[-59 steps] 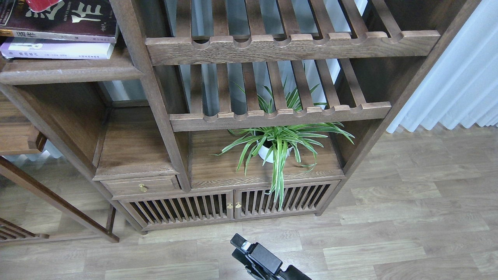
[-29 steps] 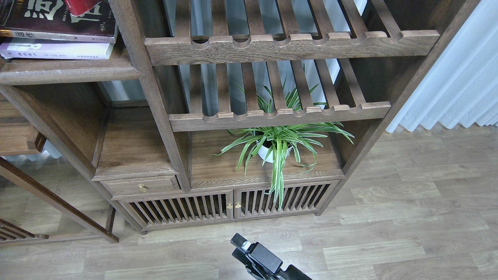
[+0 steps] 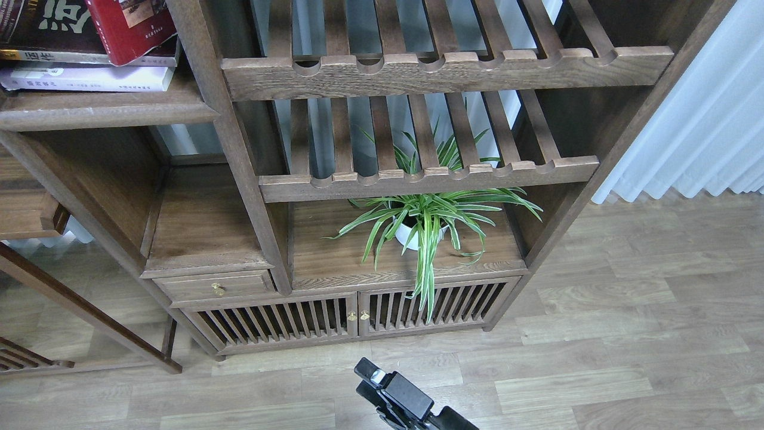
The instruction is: Organize books on shelf
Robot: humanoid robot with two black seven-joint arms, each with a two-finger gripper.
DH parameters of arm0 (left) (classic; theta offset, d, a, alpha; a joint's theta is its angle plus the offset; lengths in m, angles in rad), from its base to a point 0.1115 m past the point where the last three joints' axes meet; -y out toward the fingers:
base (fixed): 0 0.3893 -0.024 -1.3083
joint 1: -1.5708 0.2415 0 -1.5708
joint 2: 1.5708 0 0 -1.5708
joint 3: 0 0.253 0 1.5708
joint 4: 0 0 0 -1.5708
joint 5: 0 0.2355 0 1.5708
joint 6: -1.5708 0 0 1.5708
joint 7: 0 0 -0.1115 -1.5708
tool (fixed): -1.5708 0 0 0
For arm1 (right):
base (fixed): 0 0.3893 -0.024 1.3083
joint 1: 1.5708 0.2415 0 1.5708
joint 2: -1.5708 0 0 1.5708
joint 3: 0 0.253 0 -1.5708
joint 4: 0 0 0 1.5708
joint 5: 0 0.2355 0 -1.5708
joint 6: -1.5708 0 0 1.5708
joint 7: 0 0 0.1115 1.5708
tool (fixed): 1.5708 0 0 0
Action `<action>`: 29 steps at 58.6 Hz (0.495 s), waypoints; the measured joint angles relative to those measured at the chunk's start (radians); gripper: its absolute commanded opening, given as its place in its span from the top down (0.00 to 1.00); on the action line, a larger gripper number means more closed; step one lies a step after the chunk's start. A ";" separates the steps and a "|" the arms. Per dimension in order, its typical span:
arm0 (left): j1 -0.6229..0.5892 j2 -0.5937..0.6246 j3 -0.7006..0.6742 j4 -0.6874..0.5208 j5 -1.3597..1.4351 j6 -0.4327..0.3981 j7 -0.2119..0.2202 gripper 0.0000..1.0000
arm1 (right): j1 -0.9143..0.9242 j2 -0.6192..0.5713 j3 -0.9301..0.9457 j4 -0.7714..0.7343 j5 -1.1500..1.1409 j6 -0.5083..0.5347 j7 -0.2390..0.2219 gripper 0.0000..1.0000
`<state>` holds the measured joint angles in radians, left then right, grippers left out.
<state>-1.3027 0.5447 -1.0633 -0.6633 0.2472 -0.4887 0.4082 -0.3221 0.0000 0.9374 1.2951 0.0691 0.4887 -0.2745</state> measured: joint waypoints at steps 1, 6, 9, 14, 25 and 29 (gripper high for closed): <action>0.000 0.002 -0.001 -0.003 -0.001 0.000 0.000 0.29 | 0.000 0.000 0.000 0.000 0.000 0.000 0.000 0.03; 0.009 0.016 -0.024 -0.037 -0.003 0.000 0.000 0.29 | 0.000 0.000 0.000 0.000 0.000 0.000 0.000 0.03; 0.020 0.016 -0.044 -0.058 -0.003 0.000 0.000 0.29 | 0.000 0.000 0.000 0.000 0.000 0.000 0.000 0.03; 0.054 0.014 -0.087 -0.114 -0.003 0.000 0.001 0.29 | 0.000 0.000 0.000 0.000 0.000 0.000 0.000 0.03; 0.145 0.014 -0.199 -0.260 -0.003 0.000 0.006 0.30 | 0.000 0.000 0.000 0.000 0.000 0.000 0.000 0.03; 0.179 0.017 -0.235 -0.309 -0.003 0.000 0.008 0.30 | 0.000 0.000 0.000 0.000 0.000 0.000 0.000 0.03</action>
<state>-1.1238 0.5621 -1.2983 -0.9718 0.2438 -0.4887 0.4159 -0.3221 0.0000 0.9372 1.2950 0.0690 0.4887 -0.2746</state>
